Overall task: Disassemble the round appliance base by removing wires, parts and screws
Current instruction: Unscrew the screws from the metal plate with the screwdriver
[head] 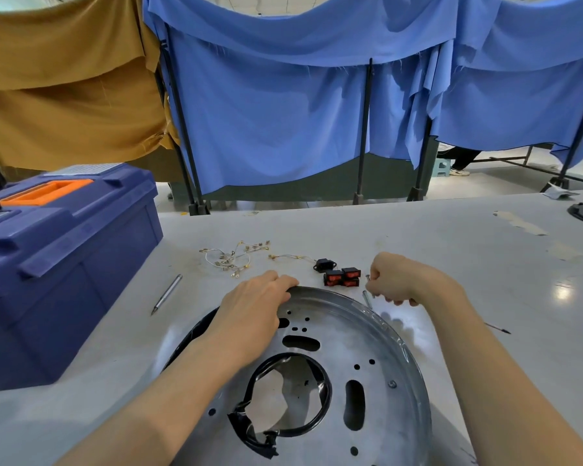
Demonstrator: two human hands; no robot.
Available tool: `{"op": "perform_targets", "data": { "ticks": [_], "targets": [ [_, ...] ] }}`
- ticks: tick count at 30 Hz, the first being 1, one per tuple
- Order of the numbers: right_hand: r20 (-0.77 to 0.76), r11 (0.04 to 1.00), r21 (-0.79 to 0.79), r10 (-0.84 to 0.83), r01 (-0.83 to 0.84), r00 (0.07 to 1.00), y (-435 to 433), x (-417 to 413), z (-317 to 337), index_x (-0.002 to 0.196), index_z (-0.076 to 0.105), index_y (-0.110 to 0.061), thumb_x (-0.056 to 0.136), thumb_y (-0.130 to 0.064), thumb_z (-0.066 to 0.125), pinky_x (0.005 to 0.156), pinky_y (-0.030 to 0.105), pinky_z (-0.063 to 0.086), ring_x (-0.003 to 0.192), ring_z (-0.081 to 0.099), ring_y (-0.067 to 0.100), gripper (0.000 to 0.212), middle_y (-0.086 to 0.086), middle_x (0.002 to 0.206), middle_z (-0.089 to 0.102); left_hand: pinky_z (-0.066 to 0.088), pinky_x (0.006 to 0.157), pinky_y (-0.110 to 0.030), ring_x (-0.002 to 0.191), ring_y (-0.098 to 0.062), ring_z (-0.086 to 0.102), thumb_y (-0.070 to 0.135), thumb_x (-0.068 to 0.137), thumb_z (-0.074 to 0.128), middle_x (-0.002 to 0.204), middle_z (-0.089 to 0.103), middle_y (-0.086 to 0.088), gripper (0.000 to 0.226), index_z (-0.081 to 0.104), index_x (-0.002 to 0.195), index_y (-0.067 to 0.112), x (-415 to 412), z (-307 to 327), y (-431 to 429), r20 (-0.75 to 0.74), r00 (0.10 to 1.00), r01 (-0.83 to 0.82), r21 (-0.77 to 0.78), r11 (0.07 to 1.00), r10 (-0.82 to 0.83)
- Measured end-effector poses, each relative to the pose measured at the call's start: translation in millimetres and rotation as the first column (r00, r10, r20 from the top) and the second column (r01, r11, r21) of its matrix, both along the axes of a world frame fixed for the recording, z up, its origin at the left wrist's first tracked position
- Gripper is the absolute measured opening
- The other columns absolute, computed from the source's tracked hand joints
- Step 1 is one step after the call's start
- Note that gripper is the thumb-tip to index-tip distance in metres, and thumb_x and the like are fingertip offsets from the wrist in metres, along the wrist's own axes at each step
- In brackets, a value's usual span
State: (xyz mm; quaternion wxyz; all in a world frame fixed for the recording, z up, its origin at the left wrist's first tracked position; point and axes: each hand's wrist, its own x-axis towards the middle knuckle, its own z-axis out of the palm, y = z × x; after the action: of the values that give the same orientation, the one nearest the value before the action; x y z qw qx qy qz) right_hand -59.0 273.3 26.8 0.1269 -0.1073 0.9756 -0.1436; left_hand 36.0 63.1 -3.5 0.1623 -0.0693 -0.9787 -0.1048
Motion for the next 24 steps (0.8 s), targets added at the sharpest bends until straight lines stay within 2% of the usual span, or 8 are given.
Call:
{"op": "perform_targets", "data": {
  "ticks": [4, 8, 12, 14, 17, 20, 22, 24],
  "targets": [
    [-0.039, 0.993, 0.107, -0.050, 0.054, 0.998, 0.7, -11.9, -20.5, 0.067, 0.040, -0.011, 0.088, -0.002, 0.047, 0.045, 0.023, 0.033, 0.056, 0.047, 0.020, 0.024, 0.006, 0.067, 0.048, 0.047, 0.083, -0.037, 0.105, -0.022, 0.054, 0.006, 0.100, 0.040, 0.115, 0.055, 0.005, 0.044, 0.047, 0.137, 0.030, -1.7, -3.5, -2.2, -0.001, 1.000, -0.012, -0.008, 1.000, 0.012],
    [-0.024, 0.993, 0.093, -0.076, 0.078, 0.997, 3.6, -18.3, -32.2, 0.060, 0.041, -0.009, 0.081, 0.002, 0.048, 0.048, 0.022, 0.033, 0.054, 0.047, 0.023, 0.024, 0.009, 0.061, 0.049, 0.047, 0.083, -0.038, 0.103, -0.023, 0.054, 0.004, 0.097, 0.042, 0.113, 0.055, 0.005, 0.047, 0.048, 0.136, 0.030, -3.5, -3.4, -2.0, 0.027, 1.000, -0.013, -0.026, 1.000, 0.014],
    [-0.023, 0.995, 0.075, -0.069, 0.070, 0.997, 5.1, -17.8, -29.0, 0.062, 0.041, -0.009, 0.088, -0.004, 0.050, 0.049, 0.024, 0.035, 0.056, 0.048, 0.024, 0.028, 0.009, 0.064, 0.051, 0.047, 0.080, -0.038, 0.100, -0.023, 0.054, 0.003, 0.097, 0.041, 0.108, 0.055, 0.004, 0.044, 0.050, 0.132, 0.029, -3.0, -1.7, -1.8, 0.035, 0.999, -0.026, -0.030, 0.999, 0.027],
    [-0.034, 0.997, 0.054, -0.049, 0.051, 0.998, 6.0, -14.1, -19.3, 0.067, 0.041, -0.009, 0.096, -0.015, 0.050, 0.047, 0.024, 0.035, 0.055, 0.049, 0.022, 0.031, 0.008, 0.068, 0.052, 0.048, 0.080, -0.040, 0.099, -0.024, 0.055, 0.010, 0.101, 0.039, 0.107, 0.056, 0.003, 0.034, 0.054, 0.127, 0.026, -2.5, 0.2, -1.1, 0.042, 0.998, -0.034, -0.034, 0.999, 0.036],
    [-0.011, 0.998, -0.059, 0.011, -0.012, 1.000, 8.3, -3.9, 2.0, 0.076, 0.051, -0.005, 0.096, -0.038, 0.054, 0.044, 0.023, 0.036, 0.051, 0.049, 0.018, 0.039, 0.007, 0.069, 0.056, 0.049, 0.082, -0.042, 0.100, -0.025, 0.057, 0.023, 0.105, 0.033, 0.107, 0.059, 0.002, 0.030, 0.058, 0.123, 0.025, -1.4, 5.7, -0.8, 0.055, 0.998, -0.034, -0.055, 0.998, 0.037],
    [0.078, 0.978, -0.167, 0.141, -0.126, 0.987, 7.7, 12.1, 24.5, 0.079, 0.063, -0.006, 0.081, -0.056, 0.067, 0.044, 0.021, 0.039, 0.044, 0.049, 0.012, 0.050, 0.002, 0.061, 0.061, 0.049, 0.083, -0.042, 0.102, -0.024, 0.057, 0.025, 0.105, 0.034, 0.106, 0.062, 0.003, 0.030, 0.060, 0.120, 0.026, -1.1, 9.5, -1.8, 0.061, 0.997, -0.038, -0.077, 0.996, 0.043],
    [0.177, 0.957, -0.197, 0.248, -0.213, 0.952, 5.1, 21.4, 35.6, 0.077, 0.066, -0.010, 0.072, -0.055, 0.076, 0.051, 0.027, 0.043, 0.049, 0.052, 0.014, 0.047, 0.000, 0.061, 0.064, 0.049, 0.083, -0.042, 0.103, -0.024, 0.057, 0.025, 0.105, 0.035, 0.106, 0.063, 0.003, 0.029, 0.061, 0.119, 0.027, -1.2, 10.6, -1.8, 0.064, 0.997, -0.041, -0.077, 0.996, 0.046],
    [0.231, 0.947, -0.171, 0.308, -0.273, 0.923, 2.0, 26.2, 40.2, 0.076, 0.065, -0.011, 0.069, -0.042, 0.083, 0.050, 0.026, 0.042, 0.047, 0.052, 0.013, 0.036, 0.000, 0.059, 0.063, 0.049, 0.084, -0.041, 0.104, -0.024, 0.057, 0.026, 0.105, 0.037, 0.107, 0.063, 0.004, 0.030, 0.061, 0.121, 0.028, -1.4, 10.8, -1.7, 0.067, 0.997, -0.035, -0.062, 0.997, 0.039]
  ]
}}
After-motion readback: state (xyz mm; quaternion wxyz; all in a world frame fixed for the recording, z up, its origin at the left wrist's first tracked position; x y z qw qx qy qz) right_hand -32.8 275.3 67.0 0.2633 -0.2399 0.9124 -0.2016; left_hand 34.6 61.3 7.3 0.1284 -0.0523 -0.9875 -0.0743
